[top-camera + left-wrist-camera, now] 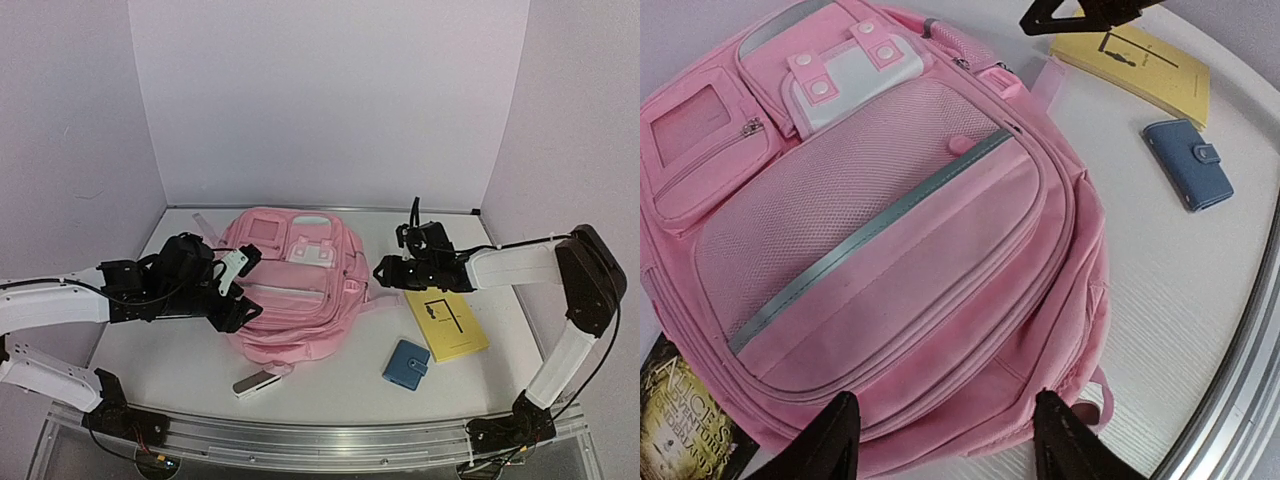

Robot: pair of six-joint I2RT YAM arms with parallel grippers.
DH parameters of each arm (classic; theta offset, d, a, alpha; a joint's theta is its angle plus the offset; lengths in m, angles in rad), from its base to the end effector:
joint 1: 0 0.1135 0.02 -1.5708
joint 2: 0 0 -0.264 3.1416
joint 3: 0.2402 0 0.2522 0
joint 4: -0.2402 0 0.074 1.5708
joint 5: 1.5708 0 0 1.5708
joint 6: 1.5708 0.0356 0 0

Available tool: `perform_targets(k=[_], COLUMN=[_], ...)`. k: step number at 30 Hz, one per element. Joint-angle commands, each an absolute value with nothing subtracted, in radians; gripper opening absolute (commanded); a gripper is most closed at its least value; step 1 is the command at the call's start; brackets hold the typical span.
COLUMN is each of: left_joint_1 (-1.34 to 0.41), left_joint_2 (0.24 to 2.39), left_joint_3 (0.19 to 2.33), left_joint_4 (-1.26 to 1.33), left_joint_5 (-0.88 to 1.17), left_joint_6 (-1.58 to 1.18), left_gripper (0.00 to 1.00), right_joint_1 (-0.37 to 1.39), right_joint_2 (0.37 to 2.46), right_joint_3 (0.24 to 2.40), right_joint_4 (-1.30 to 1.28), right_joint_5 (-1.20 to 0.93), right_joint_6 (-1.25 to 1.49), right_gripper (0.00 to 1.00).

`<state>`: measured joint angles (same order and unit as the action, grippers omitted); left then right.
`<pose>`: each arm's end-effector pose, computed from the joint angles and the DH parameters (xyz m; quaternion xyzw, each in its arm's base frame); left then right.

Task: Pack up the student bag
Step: Zip the student bag at the center of the board, then unzip the student bag at the center of the board.

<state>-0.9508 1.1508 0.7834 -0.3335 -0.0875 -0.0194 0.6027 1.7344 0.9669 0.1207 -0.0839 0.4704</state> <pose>0.1456 -0.1985 0.2520 0.3904 0.8178 -0.1612 0.3909 0.3017 0.2112 0.1811 -0.0778 0.8912 0.2599 0.3636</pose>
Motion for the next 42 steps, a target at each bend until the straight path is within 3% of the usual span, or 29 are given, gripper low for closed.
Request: perform_targets(k=[1, 5, 8, 19, 27, 34, 42], left_joint_1=[-0.886, -0.730, -0.641, -0.352, -0.307, -0.290, -0.283], left_joint_2=[1.098, 1.100, 1.122, 1.202, 1.230, 1.307, 1.372], left_joint_3=[0.831, 0.835, 0.838, 0.763, 0.710, 0.701, 0.720], left_joint_4=[-0.318, -0.318, -0.323, -0.262, -0.193, -0.180, -0.153], left_joint_5=[-0.018, 0.117, 0.160, 0.355, 0.358, 0.331, 0.325], left_joint_6=[-0.212, -0.377, -0.449, -0.593, -0.606, -0.568, -0.551], left_gripper=[0.67, 0.71, 0.77, 0.84, 0.83, 0.66, 0.60], right_joint_1=[0.593, 0.593, 0.597, 0.616, 0.621, 0.622, 0.621], right_joint_2=[1.576, 1.519, 1.546, 1.802, 1.865, 1.896, 1.958], right_joint_3=[0.937, 0.954, 1.004, 1.204, 1.189, 1.126, 1.117], right_joint_4=[0.097, 0.086, 0.085, 0.068, 0.152, 0.280, 0.343], right_joint_5=[-0.111, -0.166, -0.224, -0.345, -0.397, -0.395, -0.334], right_joint_6=[0.471, 0.477, 0.459, 0.407, 0.696, 0.886, 0.994], right_gripper=[0.64, 0.75, 0.77, 0.80, 0.65, 0.55, 0.45])
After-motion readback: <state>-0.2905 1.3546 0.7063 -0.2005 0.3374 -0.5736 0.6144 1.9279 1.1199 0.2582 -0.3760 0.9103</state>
